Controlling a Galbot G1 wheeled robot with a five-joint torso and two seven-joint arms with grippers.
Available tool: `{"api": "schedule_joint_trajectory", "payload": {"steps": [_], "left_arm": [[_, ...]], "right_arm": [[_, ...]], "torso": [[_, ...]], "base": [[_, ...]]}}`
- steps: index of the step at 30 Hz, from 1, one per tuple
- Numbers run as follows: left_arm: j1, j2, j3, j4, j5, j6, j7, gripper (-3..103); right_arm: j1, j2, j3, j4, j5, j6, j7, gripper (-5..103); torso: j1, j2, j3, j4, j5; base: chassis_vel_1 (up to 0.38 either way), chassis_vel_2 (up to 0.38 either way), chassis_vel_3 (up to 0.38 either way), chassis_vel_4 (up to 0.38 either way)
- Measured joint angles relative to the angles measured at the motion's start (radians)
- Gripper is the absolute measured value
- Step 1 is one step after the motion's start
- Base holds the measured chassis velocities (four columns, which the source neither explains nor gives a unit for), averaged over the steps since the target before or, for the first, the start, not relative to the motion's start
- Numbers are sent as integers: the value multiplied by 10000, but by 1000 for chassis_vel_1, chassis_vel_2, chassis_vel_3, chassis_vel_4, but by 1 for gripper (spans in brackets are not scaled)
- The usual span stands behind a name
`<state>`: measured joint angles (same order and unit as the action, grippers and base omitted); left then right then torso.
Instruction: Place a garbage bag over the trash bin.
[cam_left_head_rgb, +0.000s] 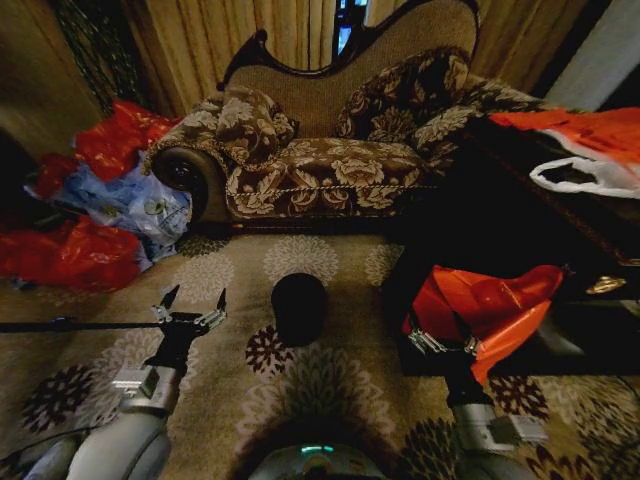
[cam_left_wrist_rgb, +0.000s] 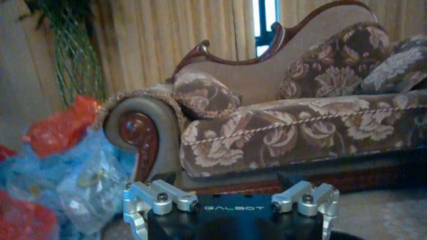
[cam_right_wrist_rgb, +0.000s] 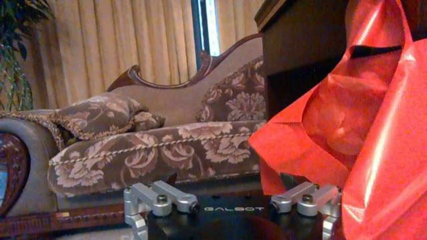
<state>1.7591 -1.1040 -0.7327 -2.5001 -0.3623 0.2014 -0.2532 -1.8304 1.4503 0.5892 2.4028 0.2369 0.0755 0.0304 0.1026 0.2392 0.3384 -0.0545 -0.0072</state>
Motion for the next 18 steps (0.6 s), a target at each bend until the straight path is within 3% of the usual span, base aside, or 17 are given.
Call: {"api": "schedule_joint_trajectory", "payload": {"steps": [3, 6, 12, 18], "left_arm": [[-224, 308, 159, 0, -727, 271, -270, 100], [-420, 622, 239, 0, -905, 321, -346, 100], [-918, 1231, 551, 0, -945, 334, -424, 100], [-1171, 1399, 966, 40, -984, 346, -597, 100]], "right_arm": [[24, 18, -68, -119, -172, 43, 56, 100], [54, 47, -137, -207, -297, 116, 80, 100], [127, 199, -187, -312, -471, 193, 96, 100], [172, 254, -157, -352, -483, 203, 137, 100]], "torso": [[0, 0, 0, 1, 0], [0, -1, 0, 0, 1], [0, 0, 0, -1, 1], [0, 0, 0, 0, 1]], "base": [[0, 0, 0, 0], [0, 0, 0, 0], [0, 0, 0, 0], [0, 0, 0, 0]]}}
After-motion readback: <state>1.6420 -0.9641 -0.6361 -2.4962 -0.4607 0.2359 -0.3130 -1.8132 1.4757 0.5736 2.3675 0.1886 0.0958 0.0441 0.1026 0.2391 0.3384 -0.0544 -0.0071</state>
